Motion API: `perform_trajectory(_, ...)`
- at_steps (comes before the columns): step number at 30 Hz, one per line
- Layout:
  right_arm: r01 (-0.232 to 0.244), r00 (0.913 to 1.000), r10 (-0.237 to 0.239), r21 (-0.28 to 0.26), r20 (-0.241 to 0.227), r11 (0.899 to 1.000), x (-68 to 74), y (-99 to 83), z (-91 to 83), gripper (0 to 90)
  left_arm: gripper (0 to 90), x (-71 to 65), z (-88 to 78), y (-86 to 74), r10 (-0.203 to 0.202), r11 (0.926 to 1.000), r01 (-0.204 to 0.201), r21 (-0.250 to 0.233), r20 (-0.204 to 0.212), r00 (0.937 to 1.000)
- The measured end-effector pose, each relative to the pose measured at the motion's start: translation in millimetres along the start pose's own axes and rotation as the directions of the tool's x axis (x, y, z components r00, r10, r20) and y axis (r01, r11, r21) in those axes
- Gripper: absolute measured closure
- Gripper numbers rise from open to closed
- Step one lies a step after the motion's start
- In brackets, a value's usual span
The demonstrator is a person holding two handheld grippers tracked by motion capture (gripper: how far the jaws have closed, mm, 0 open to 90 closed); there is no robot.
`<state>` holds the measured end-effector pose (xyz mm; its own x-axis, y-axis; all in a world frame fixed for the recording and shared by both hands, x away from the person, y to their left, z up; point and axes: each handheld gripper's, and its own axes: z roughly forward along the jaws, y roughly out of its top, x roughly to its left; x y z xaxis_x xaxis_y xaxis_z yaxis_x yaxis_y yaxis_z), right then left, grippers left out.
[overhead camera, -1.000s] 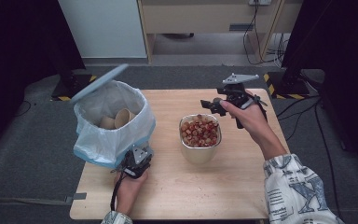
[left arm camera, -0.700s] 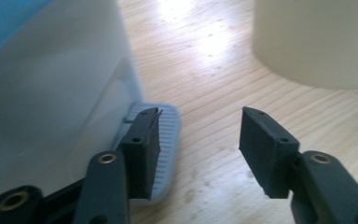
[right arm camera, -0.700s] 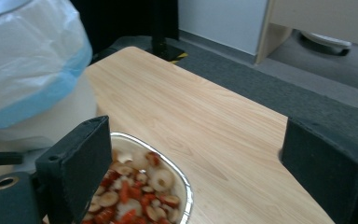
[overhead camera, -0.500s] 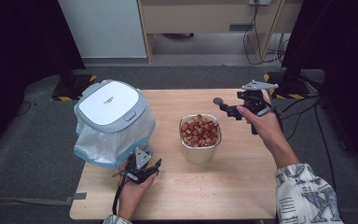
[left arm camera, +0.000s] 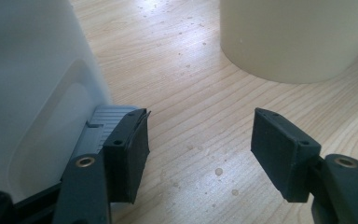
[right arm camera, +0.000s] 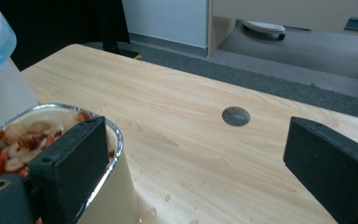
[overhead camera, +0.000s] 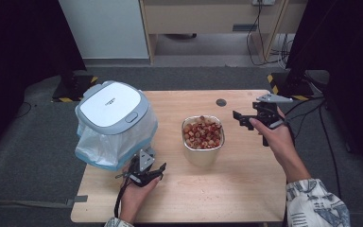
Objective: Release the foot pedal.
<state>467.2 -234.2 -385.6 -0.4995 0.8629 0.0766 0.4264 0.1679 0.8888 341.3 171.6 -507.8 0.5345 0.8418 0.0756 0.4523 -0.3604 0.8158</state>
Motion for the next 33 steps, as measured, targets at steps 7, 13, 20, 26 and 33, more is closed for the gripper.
perform_trajectory(7, -0.008, 0.9997, 0.008, 0.009, 0.025, 1.000, -4.3, -23.5, -5.6, 6.7, 35.8, -0.9, 0.4, -0.1, 0.014, 0.9999, -0.014, -0.002, 0.005, 0.9999)
perform_trajectory(13, -0.024, 0.9992, 0.023, 0.021, 0.032, 0.999, -7.9, -46.4, -10.2, 6.4, 35.3, -1.6, 0.7, -0.2, 0.029, 0.9996, -0.029, -0.001, 0.004, 0.9996)
perform_trajectory(20, -0.064, 0.9971, 0.062, 0.052, 0.045, 0.997, -12.5, -77.2, -9.6, 6.3, 33.3, -2.4, 1.1, -0.1, 0.040, 0.9992, -0.040, -0.005, 0.001, 0.9992)
perform_trajectory(26, -0.112, 0.9919, 0.106, 0.083, 0.070, 0.990, -15.5, -97.1, -1.5, 6.4, 32.4, -2.0, 2.6, -0.9, 0.033, 0.9994, -0.033, -0.001, 0.004, 0.9994)
perform_trajectory(33, -0.133, 0.9850, 0.113, 0.162, 0.130, 0.978, -17.8, -116.8, 14.7, 6.2, 30.9, -2.6, 3.8, -1.3, 0.033, 0.9995, -0.033, 0.003, 0.013, 0.9994)
